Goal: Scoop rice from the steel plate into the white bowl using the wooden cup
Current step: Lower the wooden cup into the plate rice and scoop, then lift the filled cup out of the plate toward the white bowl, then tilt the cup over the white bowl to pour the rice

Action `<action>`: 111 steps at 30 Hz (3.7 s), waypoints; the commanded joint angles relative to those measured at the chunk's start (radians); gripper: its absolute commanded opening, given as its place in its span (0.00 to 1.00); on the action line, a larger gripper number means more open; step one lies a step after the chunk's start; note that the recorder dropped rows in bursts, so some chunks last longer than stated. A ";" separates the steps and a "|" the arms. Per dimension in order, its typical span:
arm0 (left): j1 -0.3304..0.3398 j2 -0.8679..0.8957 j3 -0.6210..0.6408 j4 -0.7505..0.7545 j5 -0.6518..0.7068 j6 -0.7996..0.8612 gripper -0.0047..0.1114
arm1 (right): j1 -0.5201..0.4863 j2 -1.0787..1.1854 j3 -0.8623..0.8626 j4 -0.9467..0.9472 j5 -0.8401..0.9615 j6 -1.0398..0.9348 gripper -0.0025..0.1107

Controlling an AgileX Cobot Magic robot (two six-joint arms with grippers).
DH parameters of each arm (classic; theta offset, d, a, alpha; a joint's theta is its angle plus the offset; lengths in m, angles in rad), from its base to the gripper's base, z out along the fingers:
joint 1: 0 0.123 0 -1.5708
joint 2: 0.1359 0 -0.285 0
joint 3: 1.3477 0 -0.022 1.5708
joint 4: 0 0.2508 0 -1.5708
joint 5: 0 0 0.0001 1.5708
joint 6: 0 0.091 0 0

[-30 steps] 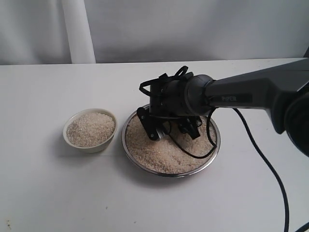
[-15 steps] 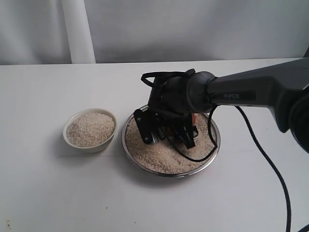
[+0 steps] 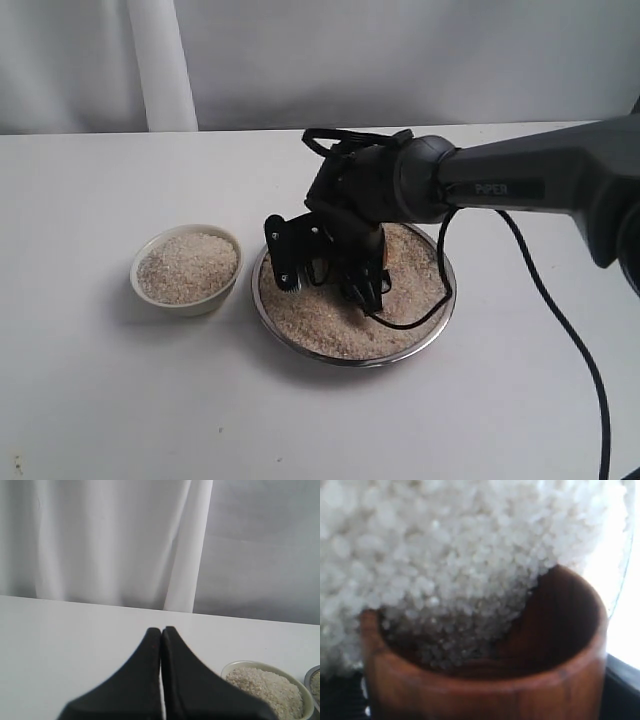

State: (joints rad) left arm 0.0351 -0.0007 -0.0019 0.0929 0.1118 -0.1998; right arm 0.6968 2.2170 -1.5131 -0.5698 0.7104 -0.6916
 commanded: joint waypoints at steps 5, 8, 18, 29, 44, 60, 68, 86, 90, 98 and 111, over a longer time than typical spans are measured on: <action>-0.005 0.001 0.002 -0.005 -0.003 -0.005 0.04 | -0.025 0.023 0.011 0.208 -0.044 -0.042 0.02; -0.005 0.001 0.002 -0.005 -0.003 -0.005 0.04 | -0.025 0.023 0.011 0.230 -0.051 -0.047 0.02; -0.005 0.001 0.002 -0.005 -0.003 -0.005 0.04 | -0.037 0.023 0.024 0.309 -0.049 -0.088 0.02; -0.005 0.001 0.002 -0.005 -0.003 -0.005 0.04 | -0.081 0.019 0.226 0.385 -0.292 -0.086 0.02; -0.005 0.001 0.002 -0.005 -0.003 -0.005 0.04 | -0.182 -0.058 0.260 0.610 -0.387 -0.093 0.02; -0.005 0.001 0.002 -0.005 -0.003 -0.005 0.04 | -0.187 -0.229 0.260 0.803 -0.552 -0.094 0.02; -0.005 0.001 0.002 -0.005 -0.003 -0.005 0.04 | -0.148 -0.304 0.258 0.816 -0.576 -0.102 0.02; -0.005 0.001 0.002 -0.005 -0.003 -0.005 0.04 | 0.048 -0.128 -0.187 0.559 -0.315 -0.066 0.02; -0.005 0.001 0.002 -0.005 -0.003 -0.005 0.04 | 0.078 -0.057 -0.287 0.301 -0.216 0.064 0.02; -0.005 0.001 0.002 -0.005 -0.003 -0.005 0.04 | 0.164 0.079 -0.385 -0.113 -0.119 0.178 0.02; -0.005 0.001 0.002 -0.005 -0.003 -0.005 0.04 | 0.200 0.148 -0.385 -0.384 -0.088 0.237 0.02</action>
State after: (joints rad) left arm 0.0351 -0.0007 -0.0019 0.0929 0.1118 -0.1998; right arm 0.8985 2.3670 -1.8917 -0.9101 0.6115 -0.4680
